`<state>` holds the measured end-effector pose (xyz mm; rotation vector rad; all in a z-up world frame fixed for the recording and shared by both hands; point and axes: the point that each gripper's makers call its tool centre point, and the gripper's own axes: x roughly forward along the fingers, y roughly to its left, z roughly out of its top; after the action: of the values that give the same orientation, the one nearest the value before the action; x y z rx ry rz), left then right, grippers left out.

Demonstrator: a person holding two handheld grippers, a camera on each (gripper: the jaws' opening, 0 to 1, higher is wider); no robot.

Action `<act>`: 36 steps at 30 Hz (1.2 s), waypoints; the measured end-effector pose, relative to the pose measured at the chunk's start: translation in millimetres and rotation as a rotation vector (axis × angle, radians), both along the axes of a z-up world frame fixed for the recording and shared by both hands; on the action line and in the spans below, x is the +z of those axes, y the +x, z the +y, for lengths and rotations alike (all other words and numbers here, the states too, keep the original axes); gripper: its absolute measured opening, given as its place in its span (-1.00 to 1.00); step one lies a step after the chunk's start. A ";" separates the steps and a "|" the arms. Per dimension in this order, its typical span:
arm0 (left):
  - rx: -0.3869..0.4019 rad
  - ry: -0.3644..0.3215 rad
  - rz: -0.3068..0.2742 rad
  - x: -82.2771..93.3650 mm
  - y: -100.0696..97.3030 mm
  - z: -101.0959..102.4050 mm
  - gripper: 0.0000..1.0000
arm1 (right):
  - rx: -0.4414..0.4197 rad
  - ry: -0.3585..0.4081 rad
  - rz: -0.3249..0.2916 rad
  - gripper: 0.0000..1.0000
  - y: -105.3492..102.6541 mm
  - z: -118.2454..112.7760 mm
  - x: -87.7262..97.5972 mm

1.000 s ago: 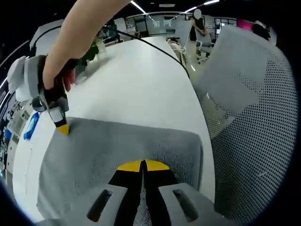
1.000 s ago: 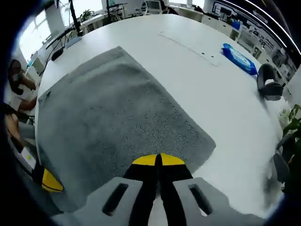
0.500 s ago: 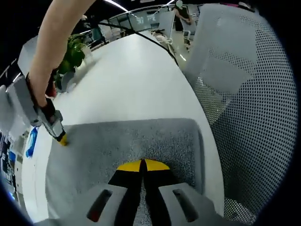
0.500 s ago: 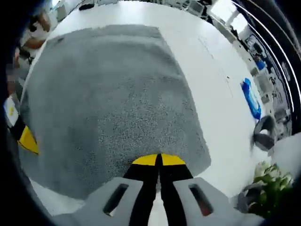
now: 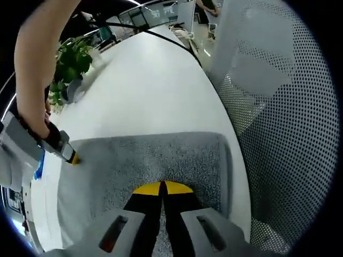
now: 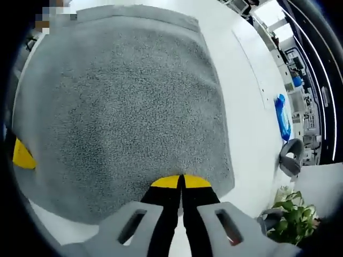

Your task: Fold the towel on the table until its edges align and the towel forms a compact rectangular stack.

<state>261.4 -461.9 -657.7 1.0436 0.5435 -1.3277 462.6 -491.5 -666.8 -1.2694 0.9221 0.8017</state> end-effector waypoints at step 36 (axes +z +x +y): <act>-0.034 0.070 -0.013 -1.2 -15.7 23.2 -0.99 | -0.240 -0.037 0.092 -1.00 -39.7 -47.3 -0.9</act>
<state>245.7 -438.7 -658.9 1.1227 0.5678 -1.3386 422.9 -538.8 -667.7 -1.1353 1.1441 0.6605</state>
